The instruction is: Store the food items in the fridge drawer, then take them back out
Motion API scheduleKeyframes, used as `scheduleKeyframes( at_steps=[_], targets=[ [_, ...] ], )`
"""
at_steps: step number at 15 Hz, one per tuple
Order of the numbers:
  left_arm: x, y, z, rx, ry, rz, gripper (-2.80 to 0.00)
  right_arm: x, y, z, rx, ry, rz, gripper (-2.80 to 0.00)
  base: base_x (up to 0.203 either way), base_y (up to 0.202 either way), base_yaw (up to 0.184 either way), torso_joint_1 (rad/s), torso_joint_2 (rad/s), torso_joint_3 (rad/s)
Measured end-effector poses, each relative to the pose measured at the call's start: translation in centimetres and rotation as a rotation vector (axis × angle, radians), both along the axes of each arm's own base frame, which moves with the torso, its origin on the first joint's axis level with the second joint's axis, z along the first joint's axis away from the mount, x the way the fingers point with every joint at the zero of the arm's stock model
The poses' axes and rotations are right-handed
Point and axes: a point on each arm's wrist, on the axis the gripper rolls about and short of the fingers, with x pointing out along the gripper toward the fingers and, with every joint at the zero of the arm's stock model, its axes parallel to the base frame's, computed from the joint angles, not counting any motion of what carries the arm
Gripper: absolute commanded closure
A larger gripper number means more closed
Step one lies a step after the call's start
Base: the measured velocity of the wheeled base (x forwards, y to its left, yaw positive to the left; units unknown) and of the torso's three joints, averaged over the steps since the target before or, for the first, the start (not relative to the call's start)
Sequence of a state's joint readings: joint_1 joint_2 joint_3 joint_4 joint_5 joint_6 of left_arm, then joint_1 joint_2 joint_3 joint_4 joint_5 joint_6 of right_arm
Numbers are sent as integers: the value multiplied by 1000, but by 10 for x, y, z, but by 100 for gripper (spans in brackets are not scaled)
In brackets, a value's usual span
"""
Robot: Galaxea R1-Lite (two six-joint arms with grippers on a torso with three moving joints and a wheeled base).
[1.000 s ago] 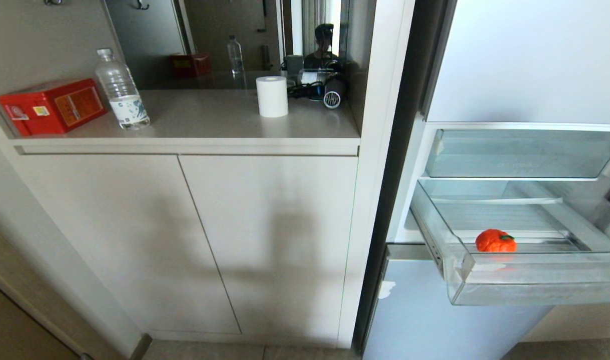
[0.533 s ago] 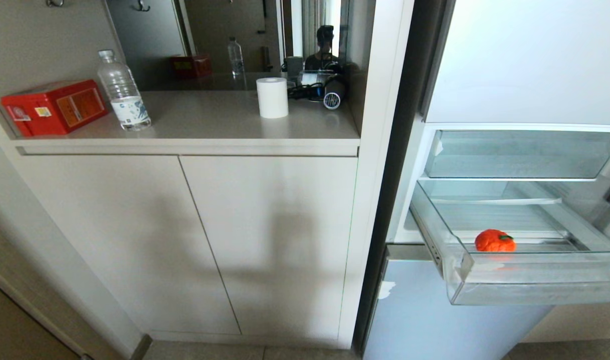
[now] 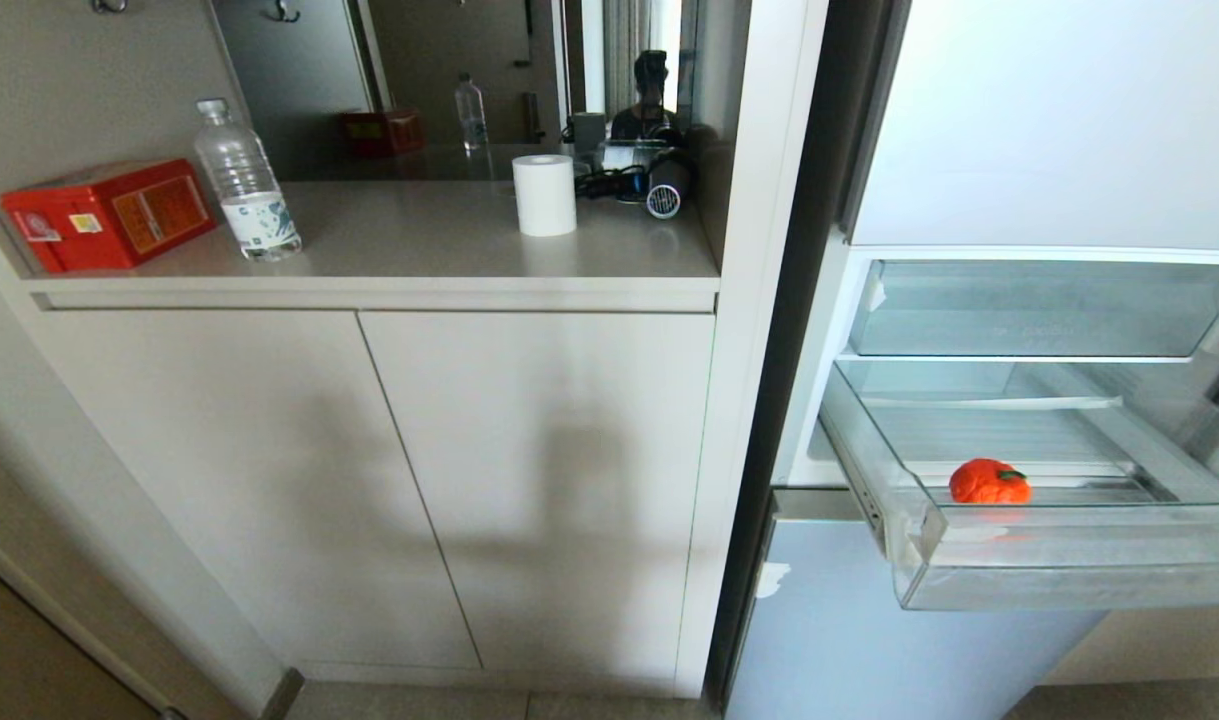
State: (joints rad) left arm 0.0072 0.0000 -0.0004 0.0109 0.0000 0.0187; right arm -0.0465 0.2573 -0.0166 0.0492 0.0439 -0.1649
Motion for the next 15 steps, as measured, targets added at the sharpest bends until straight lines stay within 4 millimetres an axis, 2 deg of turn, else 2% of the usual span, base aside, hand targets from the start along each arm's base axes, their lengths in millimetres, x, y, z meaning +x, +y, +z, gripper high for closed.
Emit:
scheduleKeyframes(
  at_steps=[7, 10, 15],
  targets=[
    [0, 0, 0, -3, 0, 0, 0, -16, -1, -2, 54, -234, 36, 0, 0, 0, 0, 0, 0, 0],
    [0, 0, 0, -3, 0, 0, 0, -18, -1, -3, 91, -273, 20, 0, 0, 0, 0, 0, 0, 0],
    [0, 0, 0, -3, 0, 0, 0, -19, -1, -4, 111, -284, -3, 0, -2, 5, -146, 2, 2, 0]
  ],
)
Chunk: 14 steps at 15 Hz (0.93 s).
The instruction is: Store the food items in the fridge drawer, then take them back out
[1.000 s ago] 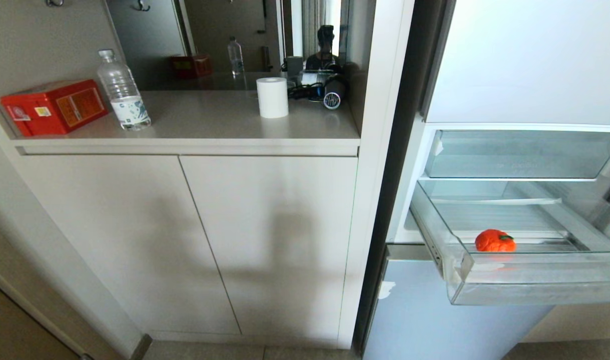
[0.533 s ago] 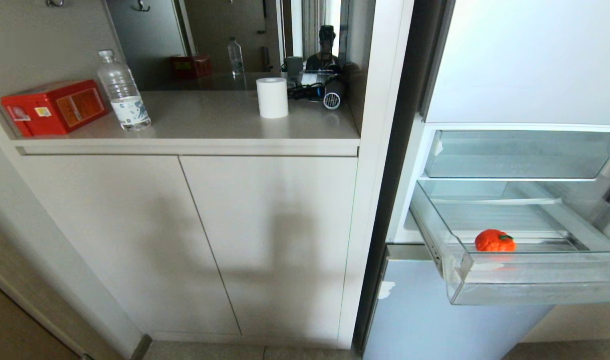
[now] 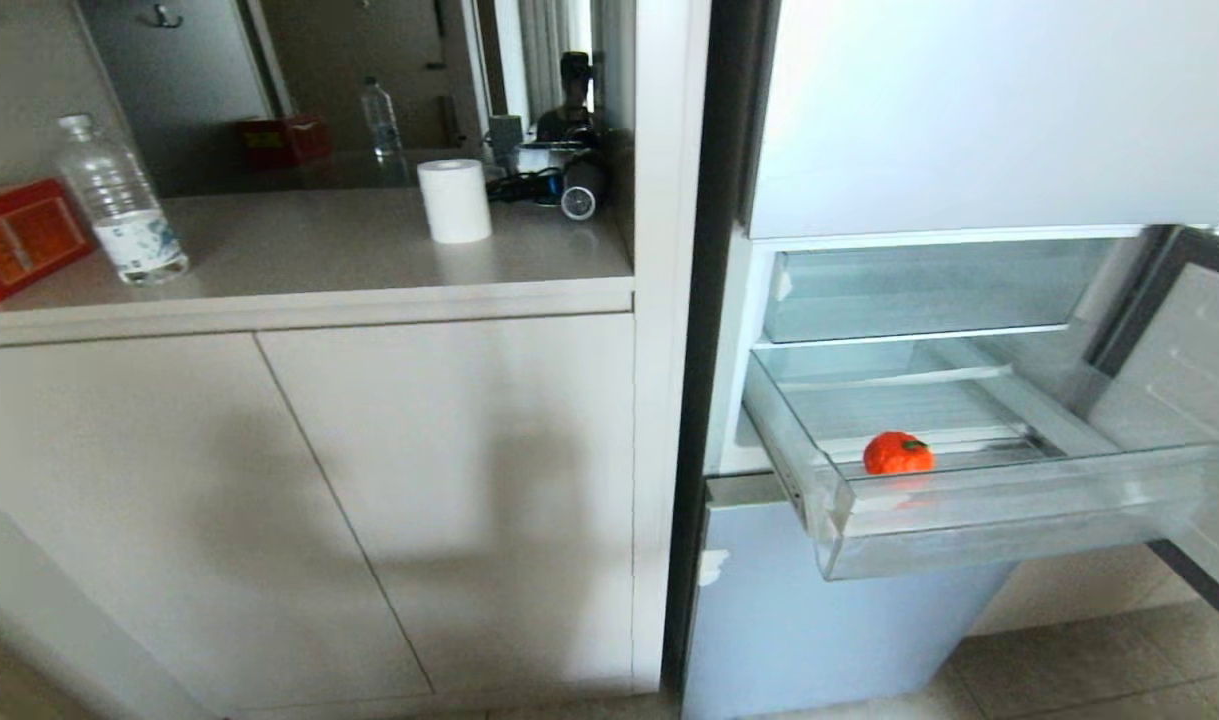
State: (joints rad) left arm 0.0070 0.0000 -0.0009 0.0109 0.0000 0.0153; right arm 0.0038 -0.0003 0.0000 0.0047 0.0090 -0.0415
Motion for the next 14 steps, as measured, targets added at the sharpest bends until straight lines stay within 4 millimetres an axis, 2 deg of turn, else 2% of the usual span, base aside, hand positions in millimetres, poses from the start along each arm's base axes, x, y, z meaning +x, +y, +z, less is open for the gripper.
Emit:
scheduleKeyframes(
  at_steps=[14],
  targets=[
    [0, 0, 0, 0, 0, 0, 0, 0, 0, 0, 32, -4, -5, 0, -2, 7, -174, 3, 3, 2]
  ],
)
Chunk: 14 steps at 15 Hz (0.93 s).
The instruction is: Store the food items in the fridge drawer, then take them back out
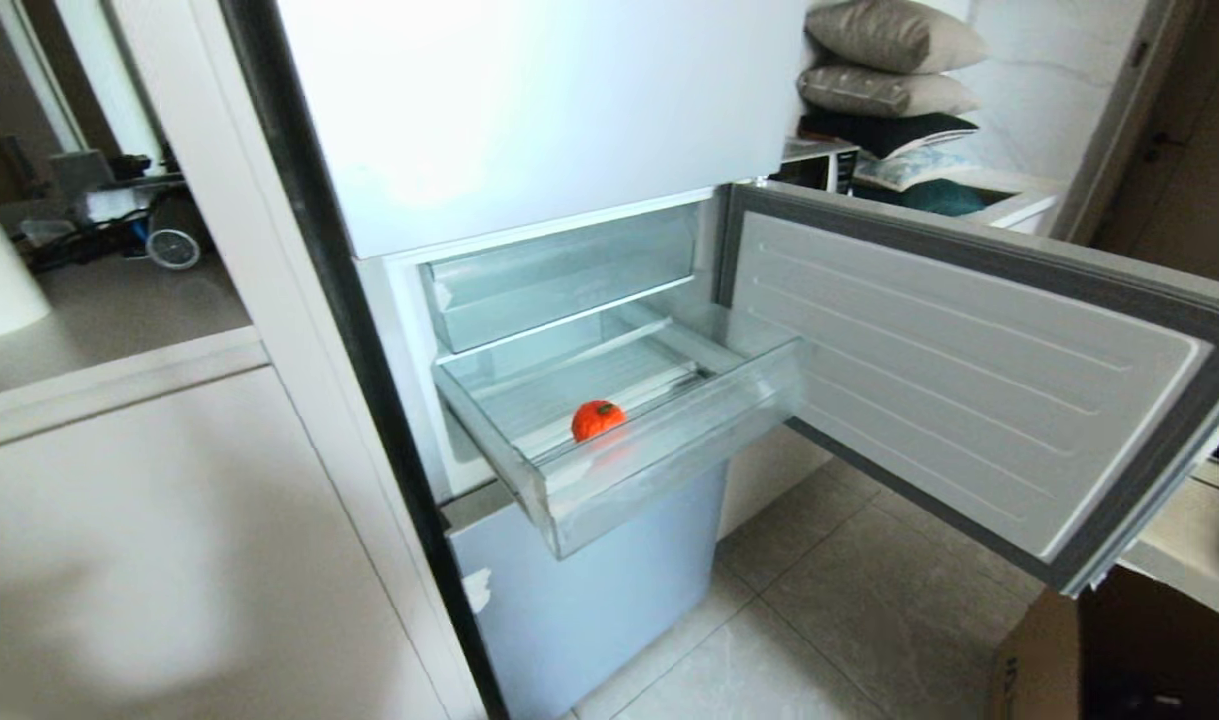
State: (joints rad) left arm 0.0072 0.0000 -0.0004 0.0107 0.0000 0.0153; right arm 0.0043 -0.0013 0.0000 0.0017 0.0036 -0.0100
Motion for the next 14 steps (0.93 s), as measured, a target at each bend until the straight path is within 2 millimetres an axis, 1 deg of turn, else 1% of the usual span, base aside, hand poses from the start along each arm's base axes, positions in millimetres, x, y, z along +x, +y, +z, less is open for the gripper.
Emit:
scheduleKeyframes(
  at_steps=[3, 6, 7, 9, 11, 12, 14],
  targets=[
    [0, 0, 0, 0, 0, 0, 0, 0, 0, 0, -5, 0, 1, 0, 2, 7, -128, 1, 4, 4],
    [0, 0, 0, 0, 0, 1, 0, -1, 0, 1, -62, 9, -4, 0, 0, 0, 0, 0, 0, 0],
    [0, 0, 0, 0, 0, 1, 0, -2, 0, 6, -60, 10, -22, 0, 0, 0, 0, 0, 0, 0],
    [0, 0, 0, 0, 0, 0, 0, 0, -2, 25, -35, 48, -86, 0, 0, 0, 0, 0, 0, 0],
    [0, 0, 0, 0, 0, 0, 0, 11, -3, 49, 25, 117, -159, 0, 0, 0, 0, 0, 0, 0],
    [0, 0, 0, 0, 0, 0, 0, 21, -4, 61, 65, 165, -193, 0, 0, 0, 0, 0, 0, 0],
    [0, 0, 0, 0, 0, 0, 0, 47, -5, 82, 149, 241, -242, 0, 0, 0, 0, 0, 0, 0]
  ],
)
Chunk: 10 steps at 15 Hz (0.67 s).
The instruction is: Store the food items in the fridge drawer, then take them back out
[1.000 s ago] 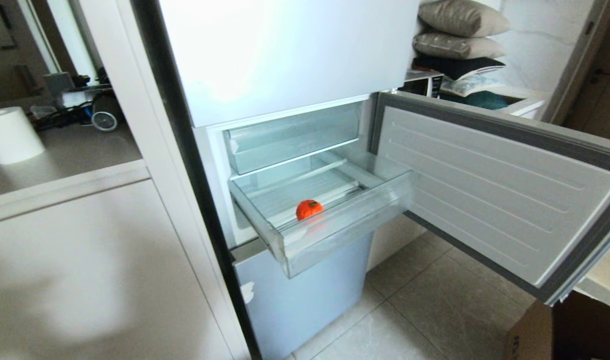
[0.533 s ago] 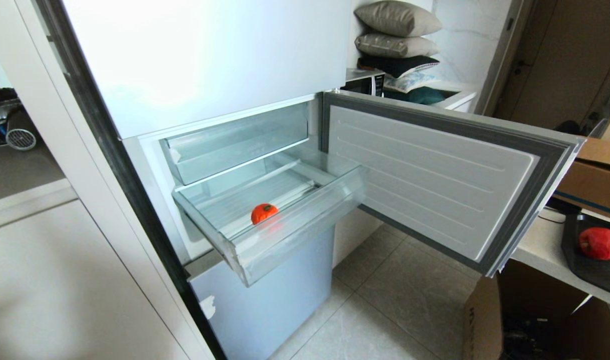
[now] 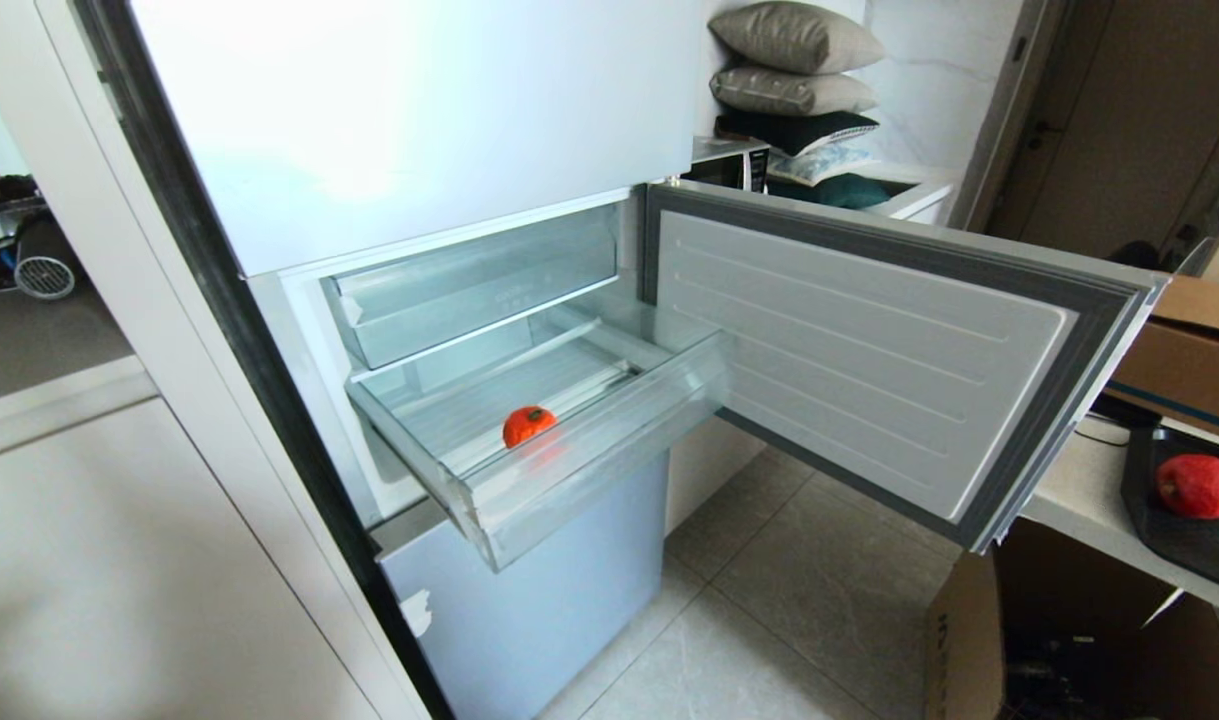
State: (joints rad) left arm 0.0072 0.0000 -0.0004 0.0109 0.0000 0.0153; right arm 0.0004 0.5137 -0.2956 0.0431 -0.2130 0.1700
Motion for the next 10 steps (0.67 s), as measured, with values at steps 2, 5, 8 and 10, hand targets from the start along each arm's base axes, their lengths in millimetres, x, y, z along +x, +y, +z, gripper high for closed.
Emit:
scheduleKeyframes(
  at_steps=[2, 5, 8, 10],
  targets=[
    [0, 0, 0, 0, -1, 0, 0, 37, -1, 13, 78, 46, -59, 0, 0, 0, 0, 0, 0, 0],
    [0, 0, 0, 0, 0, 0, 0, 99, -17, 20, 133, 53, -204, 0, 0, 0, 0, 0, 0, 0],
    [0, 0, 0, 0, 0, 0, 0, 150, -55, 21, 125, -9, -337, 0, 0, 0, 0, 0, 0, 0],
    [0, 0, 0, 0, 0, 0, 0, 171, -82, 20, 92, -26, -357, 0, 0, 0, 0, 0, 0, 0]
  ],
)
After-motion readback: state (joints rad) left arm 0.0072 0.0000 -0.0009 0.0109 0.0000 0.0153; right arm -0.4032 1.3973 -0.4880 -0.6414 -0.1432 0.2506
